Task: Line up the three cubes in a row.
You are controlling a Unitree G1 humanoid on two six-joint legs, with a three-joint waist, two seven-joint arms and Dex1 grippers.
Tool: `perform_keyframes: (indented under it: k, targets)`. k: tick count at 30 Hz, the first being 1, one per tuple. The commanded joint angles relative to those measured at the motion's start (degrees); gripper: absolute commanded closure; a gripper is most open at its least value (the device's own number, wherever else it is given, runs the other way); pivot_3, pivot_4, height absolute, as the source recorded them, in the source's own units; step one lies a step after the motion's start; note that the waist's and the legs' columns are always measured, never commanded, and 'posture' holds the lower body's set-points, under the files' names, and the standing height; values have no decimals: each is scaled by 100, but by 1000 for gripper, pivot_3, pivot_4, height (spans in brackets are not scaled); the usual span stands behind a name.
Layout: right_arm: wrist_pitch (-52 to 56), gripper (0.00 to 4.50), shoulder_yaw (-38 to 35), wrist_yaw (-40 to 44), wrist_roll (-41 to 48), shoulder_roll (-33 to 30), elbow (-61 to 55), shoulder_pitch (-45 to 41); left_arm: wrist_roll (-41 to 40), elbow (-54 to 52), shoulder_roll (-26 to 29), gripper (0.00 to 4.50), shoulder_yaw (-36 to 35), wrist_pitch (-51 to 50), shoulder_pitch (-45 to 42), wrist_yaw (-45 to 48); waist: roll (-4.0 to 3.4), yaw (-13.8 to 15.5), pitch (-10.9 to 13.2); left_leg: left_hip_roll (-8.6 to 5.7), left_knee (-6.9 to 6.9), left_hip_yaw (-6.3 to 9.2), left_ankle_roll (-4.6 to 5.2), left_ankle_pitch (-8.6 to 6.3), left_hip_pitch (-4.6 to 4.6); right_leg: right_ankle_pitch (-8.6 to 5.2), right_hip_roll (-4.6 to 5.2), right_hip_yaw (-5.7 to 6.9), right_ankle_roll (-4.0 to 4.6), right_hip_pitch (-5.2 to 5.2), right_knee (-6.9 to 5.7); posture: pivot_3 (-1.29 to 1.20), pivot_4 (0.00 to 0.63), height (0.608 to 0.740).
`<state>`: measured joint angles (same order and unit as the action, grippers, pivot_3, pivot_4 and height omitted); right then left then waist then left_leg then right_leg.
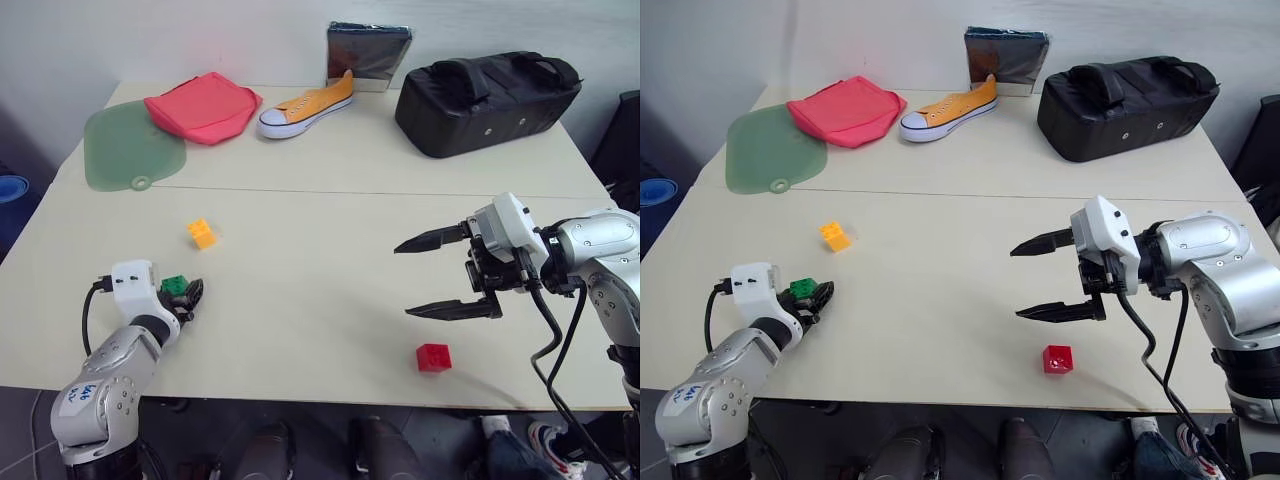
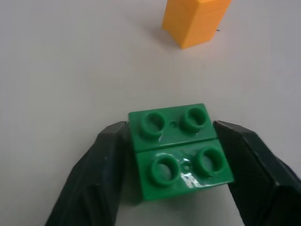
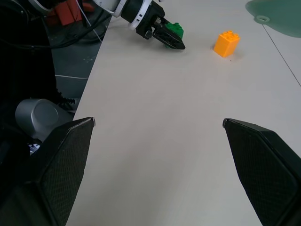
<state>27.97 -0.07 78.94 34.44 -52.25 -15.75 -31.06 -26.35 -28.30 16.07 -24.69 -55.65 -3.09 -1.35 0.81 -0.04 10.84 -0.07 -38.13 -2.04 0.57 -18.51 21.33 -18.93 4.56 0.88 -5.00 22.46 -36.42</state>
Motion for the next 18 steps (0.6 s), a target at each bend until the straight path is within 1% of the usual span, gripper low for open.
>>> perform_keyframes:
  k: [1,3,5,6,7,8,10,12,13,15,16,18]
  targets:
    - [-33,0,-81,-37,62,-2,-209,-33,34,11,37,2587,-7,2,39,45,0,7,0,0,0,0,0,0,0,0,0,0,0,0,0,0,150,740]
    - [-49,0,-87,-66,35,-10,-206,-18,16,34,137,2972,23,-1,26,155,0,4,0,-1,0,0,0,0,0,0,0,0,0,0,0,0,150,740]
    - [-68,0,-99,-81,6,-39,-203,25,-53,72,378,2957,78,-1,-36,434,0,2,0,0,0,0,-1,0,0,0,0,0,0,0,0,0,150,740]
    - [-75,0,-113,-78,-1,-62,-209,64,-154,88,564,2957,139,45,-94,731,0,1,0,0,0,1,-1,1,0,0,0,1,0,0,0,0,150,740]
    - [-80,0,-128,-60,-9,-97,-220,113,-300,65,800,2957,248,175,-161,1188,0,1,0,0,1,1,-2,1,0,0,0,1,0,0,0,0,150,740]
    - [-96,0,-160,-5,-13,-166,-258,219,-545,-19,1156,2957,443,300,-254,1916,3,6,2,0,1,2,-2,1,0,0,0,2,0,1,0,0,150,740]
    - [-158,0,-204,121,-33,-308,-338,437,-715,-95,2005,2957,1014,688,-409,3396,5,16,2,0,1,9,-6,3,7,-1,1,9,2,2,5,0,150,740]
    - [-283,0,-210,215,-103,-422,-417,641,-557,42,2780,2957,1644,1170,-584,4572,4,4,2,-2,2,10,-6,3,9,-2,6,11,3,1,14,0,150,740]
    - [-358,0,-217,237,-153,-466,-462,752,-456,132,3046,2957,1914,1428,-690,5024,0,-15,1,-2,4,10,-6,3,9,-2,7,10,3,0,17,0,150,740]
    - [-499,0,-224,242,-261,-533,-539,957,-372,382,3351,2957,2390,1719,-1019,5709,-3,-42,0,-3,15,8,-6,2,6,-1,8,8,3,-4,34,0,150,740]
    - [-622,0,-255,244,-363,-598,-615,1185,-235,518,3401,2957,2803,1924,-1329,6113,-3,-48,0,-2,19,5,-5,2,5,-1,6,6,3,-3,39,0,150,740]
    - [-813,0,-311,232,-518,-697,-732,1524,-24,722,3383,2957,3367,2192,-1781,6592,-4,-21,1,0,21,8,-6,3,7,-2,3,10,4,0,38,0,150,740]
